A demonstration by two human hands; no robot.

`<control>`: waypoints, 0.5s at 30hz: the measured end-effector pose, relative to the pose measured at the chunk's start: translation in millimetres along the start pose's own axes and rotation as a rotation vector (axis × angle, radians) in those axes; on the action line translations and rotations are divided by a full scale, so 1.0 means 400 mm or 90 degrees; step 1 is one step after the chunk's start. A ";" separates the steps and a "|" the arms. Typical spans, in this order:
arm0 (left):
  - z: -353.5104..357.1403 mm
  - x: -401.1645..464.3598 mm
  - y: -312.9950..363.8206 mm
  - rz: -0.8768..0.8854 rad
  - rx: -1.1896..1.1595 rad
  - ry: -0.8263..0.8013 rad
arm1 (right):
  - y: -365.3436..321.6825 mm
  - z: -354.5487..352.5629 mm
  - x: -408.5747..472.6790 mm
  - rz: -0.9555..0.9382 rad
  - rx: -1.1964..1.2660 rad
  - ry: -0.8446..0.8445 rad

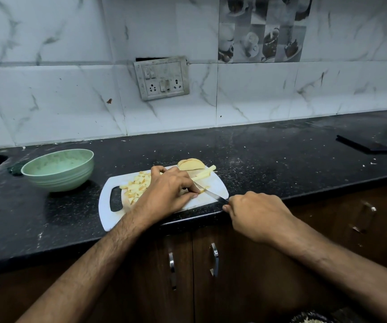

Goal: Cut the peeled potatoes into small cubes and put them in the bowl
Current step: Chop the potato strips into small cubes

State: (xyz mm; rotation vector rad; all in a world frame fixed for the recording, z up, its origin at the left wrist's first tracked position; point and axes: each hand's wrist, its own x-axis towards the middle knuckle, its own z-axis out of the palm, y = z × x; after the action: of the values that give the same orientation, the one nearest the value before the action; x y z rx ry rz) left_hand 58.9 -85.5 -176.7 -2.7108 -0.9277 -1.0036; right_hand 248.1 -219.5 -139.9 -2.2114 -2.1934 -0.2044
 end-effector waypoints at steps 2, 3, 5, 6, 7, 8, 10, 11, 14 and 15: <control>0.000 -0.005 -0.001 -0.006 0.000 0.003 | -0.002 0.005 0.010 0.003 0.010 0.002; 0.000 -0.007 -0.001 -0.011 0.001 0.003 | 0.002 0.003 0.013 0.007 0.016 0.001; 0.001 -0.010 -0.005 -0.018 0.001 0.005 | 0.017 -0.010 0.011 0.015 0.025 0.005; 0.002 -0.010 -0.007 -0.022 -0.003 0.008 | 0.026 -0.019 0.007 0.016 0.026 0.009; 0.002 -0.010 -0.008 -0.025 -0.009 0.011 | 0.033 -0.025 0.001 0.014 0.027 0.009; 0.003 -0.009 -0.010 -0.028 -0.017 0.014 | 0.037 -0.031 -0.005 0.010 0.028 0.005; 0.004 -0.009 -0.012 -0.034 -0.026 0.018 | 0.038 -0.033 -0.017 -0.003 0.031 -0.012; 0.004 -0.009 -0.011 -0.035 -0.027 0.019 | 0.034 -0.031 -0.021 -0.008 0.033 -0.020; 0.002 -0.009 -0.009 -0.029 -0.024 0.015 | 0.017 -0.016 -0.021 -0.009 0.027 -0.020; 0.001 -0.008 -0.008 -0.026 -0.019 0.010 | 0.010 -0.011 -0.018 -0.008 0.024 -0.016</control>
State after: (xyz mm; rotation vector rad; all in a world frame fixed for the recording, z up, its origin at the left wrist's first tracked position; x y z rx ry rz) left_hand 55.3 -84.5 -179.2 -2.7148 -0.9767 -1.0536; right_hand 251.8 -227.1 -136.0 -2.1923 -2.2057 -0.1353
